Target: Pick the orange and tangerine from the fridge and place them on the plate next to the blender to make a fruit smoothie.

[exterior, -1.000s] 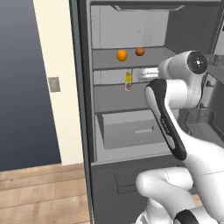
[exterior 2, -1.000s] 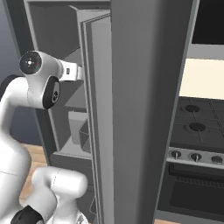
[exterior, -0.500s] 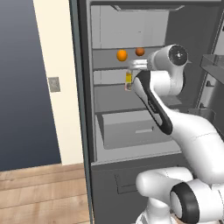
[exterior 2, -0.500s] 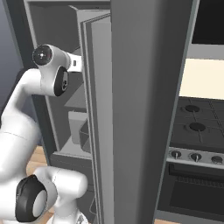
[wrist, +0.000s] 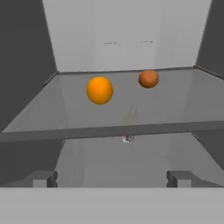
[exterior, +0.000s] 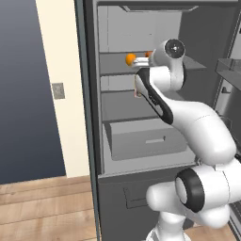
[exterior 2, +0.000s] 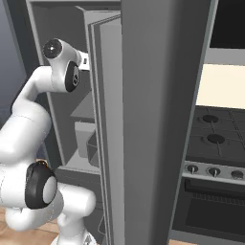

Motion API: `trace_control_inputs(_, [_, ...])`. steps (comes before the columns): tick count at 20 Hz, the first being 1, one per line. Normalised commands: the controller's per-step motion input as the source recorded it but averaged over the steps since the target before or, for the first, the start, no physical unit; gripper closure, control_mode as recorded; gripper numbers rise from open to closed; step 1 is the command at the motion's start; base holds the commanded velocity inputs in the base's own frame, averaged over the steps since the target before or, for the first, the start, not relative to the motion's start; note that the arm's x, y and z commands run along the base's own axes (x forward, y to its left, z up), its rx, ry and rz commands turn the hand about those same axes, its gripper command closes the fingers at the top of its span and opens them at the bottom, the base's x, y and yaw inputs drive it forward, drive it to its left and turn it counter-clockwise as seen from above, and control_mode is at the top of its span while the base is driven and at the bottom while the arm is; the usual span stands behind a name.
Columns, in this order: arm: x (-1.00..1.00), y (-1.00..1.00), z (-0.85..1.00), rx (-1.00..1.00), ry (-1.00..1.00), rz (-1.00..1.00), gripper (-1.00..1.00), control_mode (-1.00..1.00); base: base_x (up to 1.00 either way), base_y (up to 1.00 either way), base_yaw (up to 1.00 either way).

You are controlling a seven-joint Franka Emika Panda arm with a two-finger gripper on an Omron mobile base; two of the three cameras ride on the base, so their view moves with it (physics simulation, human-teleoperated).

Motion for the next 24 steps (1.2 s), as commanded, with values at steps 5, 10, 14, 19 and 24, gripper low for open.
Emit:
trace_control_inputs(5, [0.51, 0.00, 0.00, 0.01, 0.02, 0.00, -1.00, -1.00, 0.00, 0.00, 0.00])
trace_control_inputs(10, [0.67, 0.04, -0.01, 0.00, 0.07, 0.00, -1.00, -1.00, 0.00, 0.00, 0.00])
trace_control_inputs(14, [0.52, 0.13, -0.16, 0.00, 0.02, 0.00, -1.00, -1.00, 0.00, 0.00, 0.00])
trace_control_inputs(19, [0.48, 0.12, -0.13, 0.00, 0.02, 0.00, -1.00, -1.00, 0.00, 0.00, 0.00])
trace_control_inputs(24, [0.54, 0.04, -0.15, 0.00, 0.04, 0.00, -1.00, -1.00, 0.00, 0.00, 0.00])
